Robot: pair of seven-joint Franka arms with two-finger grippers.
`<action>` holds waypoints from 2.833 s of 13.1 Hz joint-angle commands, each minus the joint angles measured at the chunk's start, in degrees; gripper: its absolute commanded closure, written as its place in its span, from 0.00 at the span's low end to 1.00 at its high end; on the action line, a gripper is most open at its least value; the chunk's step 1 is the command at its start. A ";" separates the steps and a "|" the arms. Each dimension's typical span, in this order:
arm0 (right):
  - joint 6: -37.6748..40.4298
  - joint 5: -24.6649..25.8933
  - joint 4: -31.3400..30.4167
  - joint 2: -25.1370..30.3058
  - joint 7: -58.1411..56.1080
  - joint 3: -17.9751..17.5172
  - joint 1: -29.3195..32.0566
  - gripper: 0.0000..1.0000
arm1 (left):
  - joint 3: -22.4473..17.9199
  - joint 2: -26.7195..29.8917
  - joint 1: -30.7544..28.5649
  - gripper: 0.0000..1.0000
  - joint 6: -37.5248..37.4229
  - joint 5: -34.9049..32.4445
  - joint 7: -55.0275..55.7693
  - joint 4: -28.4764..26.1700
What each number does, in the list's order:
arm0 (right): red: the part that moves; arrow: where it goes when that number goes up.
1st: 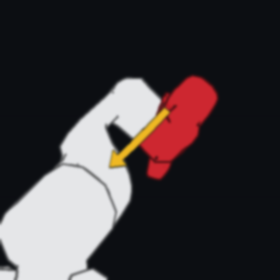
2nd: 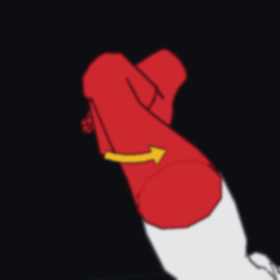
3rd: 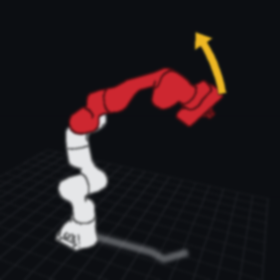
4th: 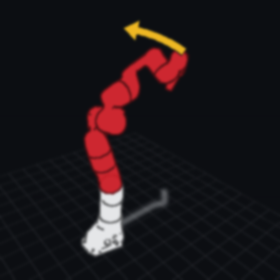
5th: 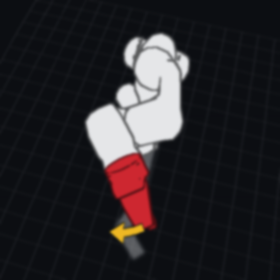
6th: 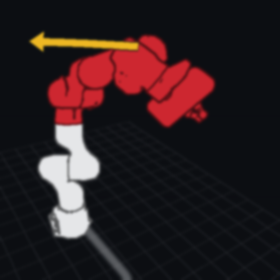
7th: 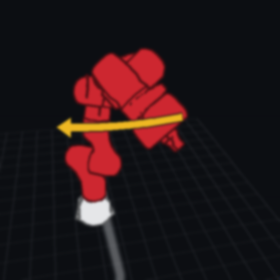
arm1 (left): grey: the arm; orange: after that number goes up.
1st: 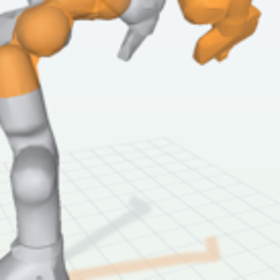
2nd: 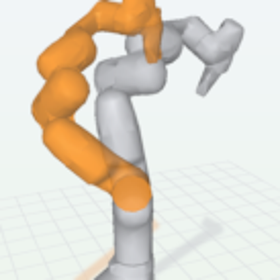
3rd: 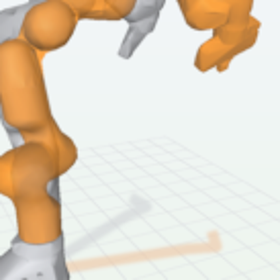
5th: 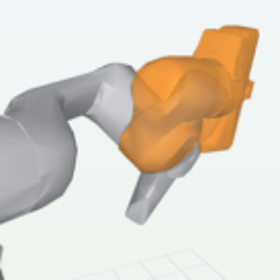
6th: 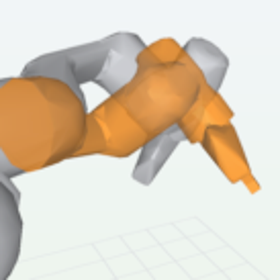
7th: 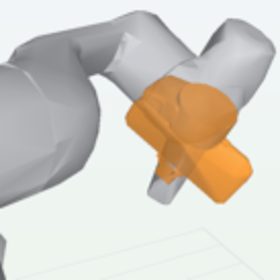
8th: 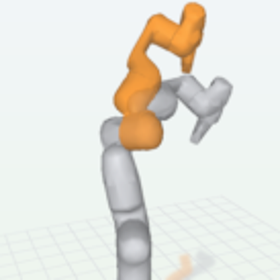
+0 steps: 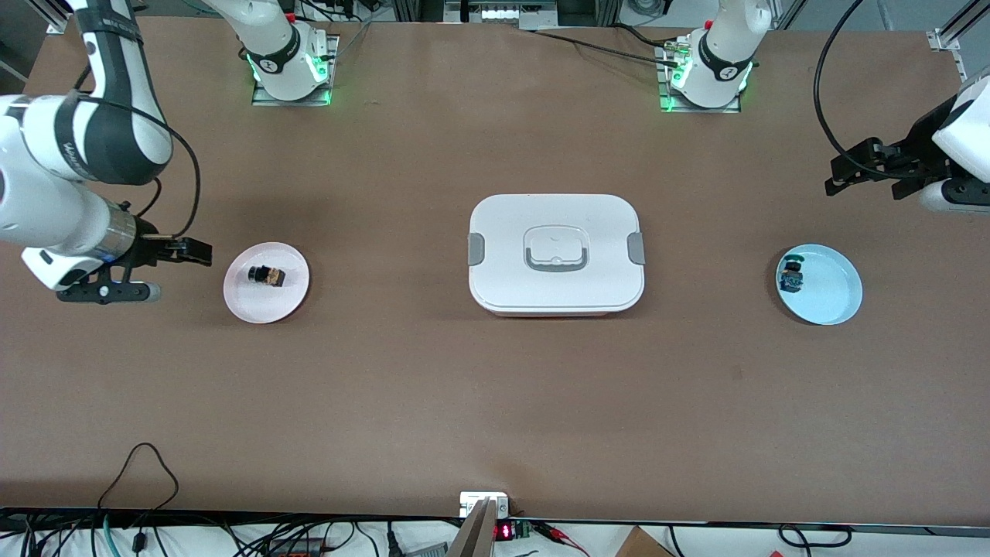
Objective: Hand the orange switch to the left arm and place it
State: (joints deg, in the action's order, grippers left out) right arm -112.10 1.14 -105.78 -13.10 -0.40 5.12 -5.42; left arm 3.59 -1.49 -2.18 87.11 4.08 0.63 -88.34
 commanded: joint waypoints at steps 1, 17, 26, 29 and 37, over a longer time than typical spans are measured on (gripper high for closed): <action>-7.31 -0.62 -7.31 1.50 1.01 -0.72 -0.03 0.00 | 0.28 -1.32 0.95 0.00 -1.24 -1.26 -0.36 2.38; -24.56 -0.70 -16.39 -6.31 7.61 -0.82 -0.55 0.00 | 2.48 -7.22 3.58 0.00 -4.58 -8.83 -0.45 5.10; -27.82 -0.62 -16.30 -10.09 10.42 -0.82 -2.93 0.00 | 1.87 -4.66 2.53 0.00 -16.26 1.40 0.68 9.50; -27.91 -0.79 -16.39 -10.89 10.59 -0.82 -2.58 0.00 | 1.60 -4.84 0.60 0.00 -17.41 14.08 3.94 8.54; -28.26 -0.97 -16.39 -12.12 10.86 -0.82 -2.31 0.00 | 1.60 -6.15 -5.11 0.00 -15.83 45.55 2.89 -1.65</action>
State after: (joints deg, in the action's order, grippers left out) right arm -139.30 0.74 -121.97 -24.84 9.92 4.54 -8.15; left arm 5.05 -7.65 -6.10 70.35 43.81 4.12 -86.91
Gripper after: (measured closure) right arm 0.000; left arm 0.000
